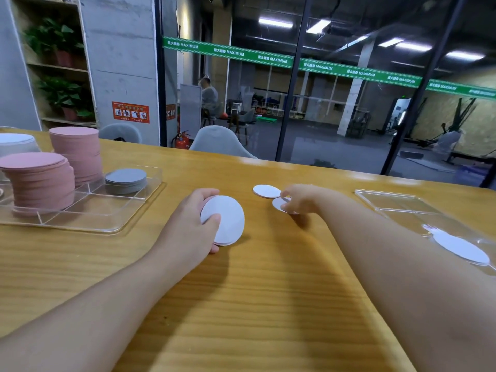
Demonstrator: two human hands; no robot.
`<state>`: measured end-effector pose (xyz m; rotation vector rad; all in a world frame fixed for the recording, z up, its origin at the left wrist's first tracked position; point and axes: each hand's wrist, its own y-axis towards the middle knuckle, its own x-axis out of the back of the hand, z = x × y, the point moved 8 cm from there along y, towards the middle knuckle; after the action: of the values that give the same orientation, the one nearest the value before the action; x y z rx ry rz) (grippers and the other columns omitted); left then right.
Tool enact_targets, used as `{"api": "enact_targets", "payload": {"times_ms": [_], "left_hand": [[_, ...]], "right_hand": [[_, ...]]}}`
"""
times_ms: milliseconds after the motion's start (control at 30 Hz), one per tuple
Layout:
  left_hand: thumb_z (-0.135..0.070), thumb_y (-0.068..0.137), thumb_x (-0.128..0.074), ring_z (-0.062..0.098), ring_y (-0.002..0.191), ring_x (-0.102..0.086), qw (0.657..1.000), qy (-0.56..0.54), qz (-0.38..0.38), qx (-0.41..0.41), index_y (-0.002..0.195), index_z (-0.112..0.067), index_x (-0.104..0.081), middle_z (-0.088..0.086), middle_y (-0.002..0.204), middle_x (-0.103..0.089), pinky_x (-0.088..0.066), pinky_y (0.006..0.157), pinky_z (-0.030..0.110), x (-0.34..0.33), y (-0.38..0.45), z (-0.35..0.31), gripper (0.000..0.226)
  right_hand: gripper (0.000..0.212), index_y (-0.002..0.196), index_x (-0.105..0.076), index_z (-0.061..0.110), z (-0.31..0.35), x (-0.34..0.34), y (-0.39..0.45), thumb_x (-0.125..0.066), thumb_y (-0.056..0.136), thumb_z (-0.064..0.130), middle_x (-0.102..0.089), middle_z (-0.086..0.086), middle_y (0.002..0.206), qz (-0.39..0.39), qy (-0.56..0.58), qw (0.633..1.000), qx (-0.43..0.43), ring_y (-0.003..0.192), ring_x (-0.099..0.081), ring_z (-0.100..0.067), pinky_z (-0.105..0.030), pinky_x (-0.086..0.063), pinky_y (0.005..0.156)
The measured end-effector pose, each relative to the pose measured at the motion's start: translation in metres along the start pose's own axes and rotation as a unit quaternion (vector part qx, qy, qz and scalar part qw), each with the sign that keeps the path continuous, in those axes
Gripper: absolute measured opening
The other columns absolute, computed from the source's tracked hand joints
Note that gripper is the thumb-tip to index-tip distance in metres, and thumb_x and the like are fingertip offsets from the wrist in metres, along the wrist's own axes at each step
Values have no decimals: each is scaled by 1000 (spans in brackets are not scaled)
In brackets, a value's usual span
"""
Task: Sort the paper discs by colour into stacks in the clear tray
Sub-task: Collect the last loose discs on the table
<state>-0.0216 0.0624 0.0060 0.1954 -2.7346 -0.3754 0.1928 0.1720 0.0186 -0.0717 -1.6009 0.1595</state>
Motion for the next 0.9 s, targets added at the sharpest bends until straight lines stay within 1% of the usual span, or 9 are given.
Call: {"api": "enact_targets", "payload": {"times_ms": [167,300,433,533,600,667,767,833,900], "left_hand": [[-12,94,-46,19,52,-64,1000,6,-1,0,126,-33,-46,-12,124,-47,-44,47,10,0,1,0,38],[-11,93,-47,20,51,-64,1000,-2,-1,-1,124,-34,-46,-11,124,-47,-45,47,11,0,1,0,38],[-11,93,-46,17,49,-62,1000,0,0,-4,125,-34,-46,-12,125,-46,-43,46,9,0,1,0,39],[-11,93,-46,17,54,-62,1000,-2,3,-7,125,-34,-45,-11,126,-46,-45,47,11,-1,0,0,39],[-10,93,-46,17,56,-62,1000,-8,4,-12,125,-34,-46,-10,127,-46,-45,46,12,-1,-1,-2,40],[-10,93,-46,17,56,-62,1000,-12,1,-12,125,-33,-46,-11,126,-46,-45,46,12,-1,-1,-2,40],[-11,94,-44,17,57,-64,1000,-13,-4,-8,126,-35,-45,-15,127,-45,-46,49,11,0,-2,-2,40],[-13,95,-41,17,56,-65,1000,-5,-4,-7,126,-36,-44,-18,128,-43,-44,49,9,0,-2,-2,39],[-13,97,-38,16,62,-64,1000,-5,1,-9,127,-36,-44,-19,129,-43,-41,48,6,0,-4,-4,38]], "right_hand": [[48,139,-42,13,1,3,6,-51,95,30,-47,-5,138,-13,21,1000,6,122,-46,-27,-38,-39,104],[57,144,-33,14,-1,6,6,-56,93,28,-42,-6,143,-15,66,998,-2,126,-44,-28,-36,-38,104],[58,141,-36,14,-4,10,2,-57,92,36,-33,-11,139,-54,38,998,-24,116,-48,-29,-34,-40,95],[48,132,-47,14,-4,10,-3,-60,90,32,-36,-9,128,-123,53,991,-8,106,-48,-26,-33,-45,89],[32,122,-54,14,-3,16,-14,-56,92,25,-40,-5,120,-183,92,978,40,97,-48,-21,-31,-44,82],[18,110,-60,16,2,25,-33,-53,95,21,-45,-1,110,-211,136,962,105,90,-47,-16,-26,-39,77],[8,91,-63,16,14,33,-65,-58,92,22,-59,5,91,-170,237,938,184,77,-56,-9,-23,-45,70],[8,89,-64,13,23,29,-82,-62,90,21,-64,1,79,-120,294,926,206,64,-57,-4,-16,-46,60],[8,88,-62,12,31,21,-88,-65,88,20,-65,-4,75,-111,303,923,208,60,-56,-5,-15,-44,55]]}}
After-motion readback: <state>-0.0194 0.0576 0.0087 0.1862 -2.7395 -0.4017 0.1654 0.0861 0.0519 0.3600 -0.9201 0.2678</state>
